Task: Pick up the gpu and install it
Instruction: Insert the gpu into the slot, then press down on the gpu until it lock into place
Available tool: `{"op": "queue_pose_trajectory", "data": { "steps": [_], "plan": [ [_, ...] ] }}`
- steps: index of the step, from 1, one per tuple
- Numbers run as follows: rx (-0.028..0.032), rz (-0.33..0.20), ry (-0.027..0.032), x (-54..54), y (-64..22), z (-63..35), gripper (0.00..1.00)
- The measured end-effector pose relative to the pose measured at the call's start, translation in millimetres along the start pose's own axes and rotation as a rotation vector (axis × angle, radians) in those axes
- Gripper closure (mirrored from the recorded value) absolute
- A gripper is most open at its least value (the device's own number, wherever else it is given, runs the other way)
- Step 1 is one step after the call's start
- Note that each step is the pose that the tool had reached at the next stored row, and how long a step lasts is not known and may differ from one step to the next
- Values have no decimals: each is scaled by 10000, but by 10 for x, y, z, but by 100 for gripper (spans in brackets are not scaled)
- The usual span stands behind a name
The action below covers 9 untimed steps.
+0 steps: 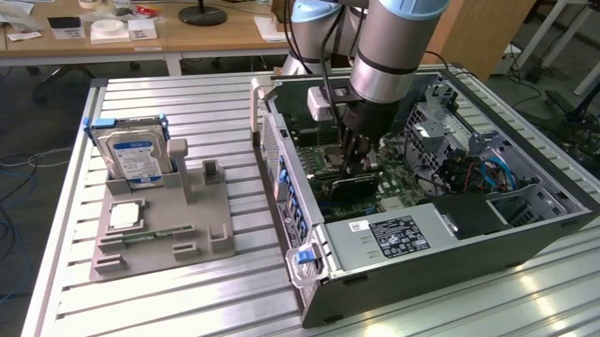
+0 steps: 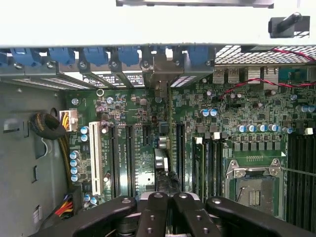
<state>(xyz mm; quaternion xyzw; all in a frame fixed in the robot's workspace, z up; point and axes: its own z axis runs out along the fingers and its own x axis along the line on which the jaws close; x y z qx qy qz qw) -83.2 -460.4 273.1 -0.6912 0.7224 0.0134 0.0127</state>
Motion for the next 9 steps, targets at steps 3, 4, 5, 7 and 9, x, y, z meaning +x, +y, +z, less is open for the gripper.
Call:
{"op": "queue_pose_trajectory", "data": {
  "steps": [3, 4, 5, 7, 9],
  "plan": [
    [0, 0, 0, 0, 0, 0, 89],
    [0, 0, 0, 0, 0, 0, 89],
    [0, 0, -1, 0, 0, 0, 89],
    [0, 0, 0, 0, 0, 0, 89],
    [0, 0, 0, 0, 0, 0, 89]
  ]
}}
